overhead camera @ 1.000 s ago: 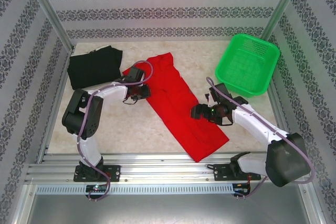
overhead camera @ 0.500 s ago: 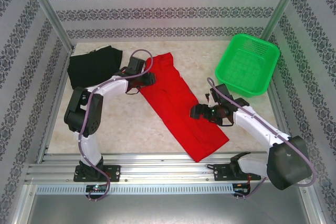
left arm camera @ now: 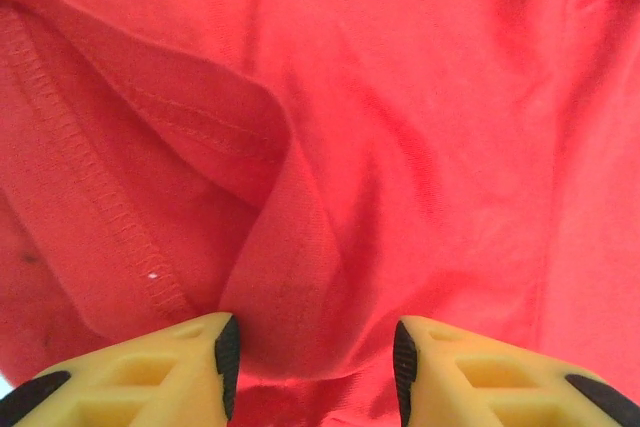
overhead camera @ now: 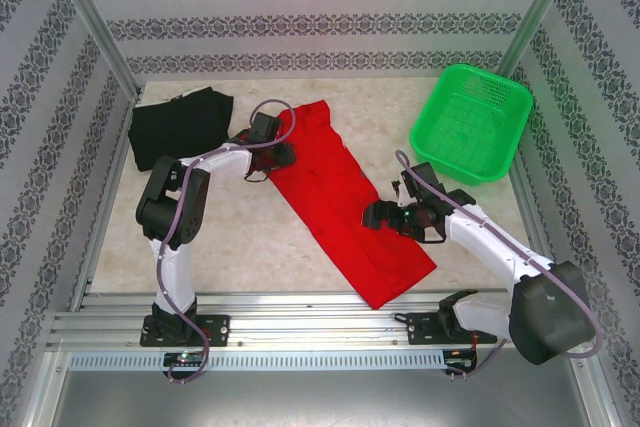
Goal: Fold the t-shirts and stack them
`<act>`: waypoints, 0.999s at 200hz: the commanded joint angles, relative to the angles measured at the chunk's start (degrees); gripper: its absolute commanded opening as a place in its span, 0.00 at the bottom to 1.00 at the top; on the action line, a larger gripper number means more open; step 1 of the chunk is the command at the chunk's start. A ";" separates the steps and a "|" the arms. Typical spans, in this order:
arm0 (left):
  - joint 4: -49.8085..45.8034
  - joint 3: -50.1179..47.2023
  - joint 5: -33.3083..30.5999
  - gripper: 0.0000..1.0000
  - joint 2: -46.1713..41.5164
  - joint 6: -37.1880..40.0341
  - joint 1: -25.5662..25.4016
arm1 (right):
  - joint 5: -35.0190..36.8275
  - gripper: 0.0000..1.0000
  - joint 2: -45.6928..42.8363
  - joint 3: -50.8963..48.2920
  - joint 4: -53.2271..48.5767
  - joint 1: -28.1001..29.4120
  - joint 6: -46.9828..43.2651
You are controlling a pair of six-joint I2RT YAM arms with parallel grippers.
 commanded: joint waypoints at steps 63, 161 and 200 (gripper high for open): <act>4.29 -3.13 1.69 0.41 0.06 -3.02 0.17 | -0.70 0.93 -1.34 -0.78 0.37 -1.08 -1.21; 6.53 -11.63 3.19 0.01 -4.90 -1.53 -0.53 | -0.64 0.93 -1.34 -1.57 1.15 -1.53 -0.69; 8.47 -13.46 3.61 0.00 -7.63 0.17 -1.24 | -0.55 0.93 -1.16 -1.48 1.34 -1.51 -0.27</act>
